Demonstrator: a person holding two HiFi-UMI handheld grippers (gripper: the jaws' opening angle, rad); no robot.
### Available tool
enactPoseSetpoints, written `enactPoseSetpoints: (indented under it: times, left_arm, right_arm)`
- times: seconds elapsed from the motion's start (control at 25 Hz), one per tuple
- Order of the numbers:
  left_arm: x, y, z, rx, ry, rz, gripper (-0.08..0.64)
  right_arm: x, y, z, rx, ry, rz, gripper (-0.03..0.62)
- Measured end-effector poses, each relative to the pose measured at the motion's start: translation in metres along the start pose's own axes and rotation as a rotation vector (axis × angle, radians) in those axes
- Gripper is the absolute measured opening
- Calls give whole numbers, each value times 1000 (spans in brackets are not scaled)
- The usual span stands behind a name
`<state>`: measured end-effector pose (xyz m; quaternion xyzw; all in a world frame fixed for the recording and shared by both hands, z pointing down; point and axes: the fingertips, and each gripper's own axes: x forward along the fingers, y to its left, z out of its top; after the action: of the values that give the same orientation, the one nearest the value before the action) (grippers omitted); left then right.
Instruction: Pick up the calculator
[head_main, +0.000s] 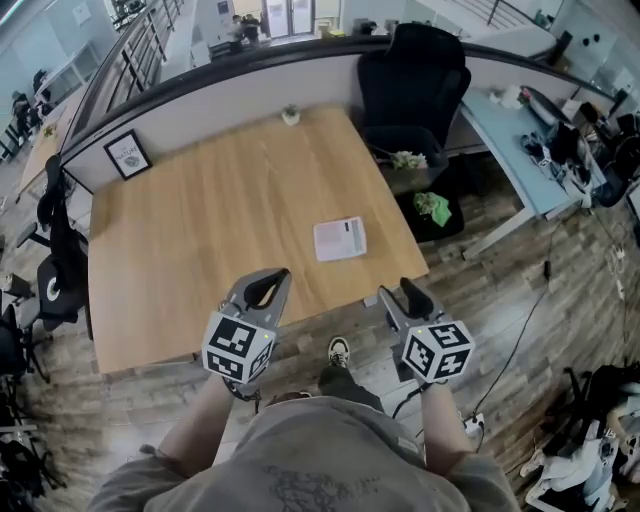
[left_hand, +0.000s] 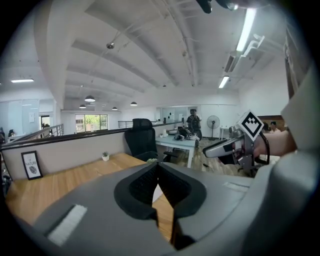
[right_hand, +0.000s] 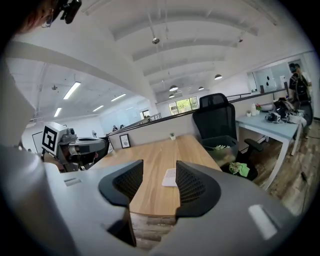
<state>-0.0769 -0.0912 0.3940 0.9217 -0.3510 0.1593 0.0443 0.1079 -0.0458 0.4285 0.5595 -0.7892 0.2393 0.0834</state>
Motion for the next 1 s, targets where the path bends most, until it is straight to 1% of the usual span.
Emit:
enactPoseSetpoints:
  times: [0.12, 0.28, 0.44, 0.6, 0.8, 1.0]
  left_arm:
    - [31, 19, -17, -37, 45, 52, 2]
    - [64, 43, -23, -113, 34, 114, 2]
    - [93, 61, -38, -149, 72, 161, 2]
    - [120, 69, -52, -159, 113, 181, 2]
    - [148, 76, -72, -169, 153, 188, 2]
    - [162, 80, -97, -187, 203, 188, 2]
  right_arm:
    - [35, -28, -6, 43, 52, 35, 202]
    - [81, -59, -15, 85, 120, 67, 202]
    - [123, -83, -29, 94, 199, 92, 202]
    - [159, -99, -44, 109, 267, 124, 202]
    - [198, -113, -61, 110, 334, 161, 202]
    - [226, -120, -81, 155, 384, 177, 202]
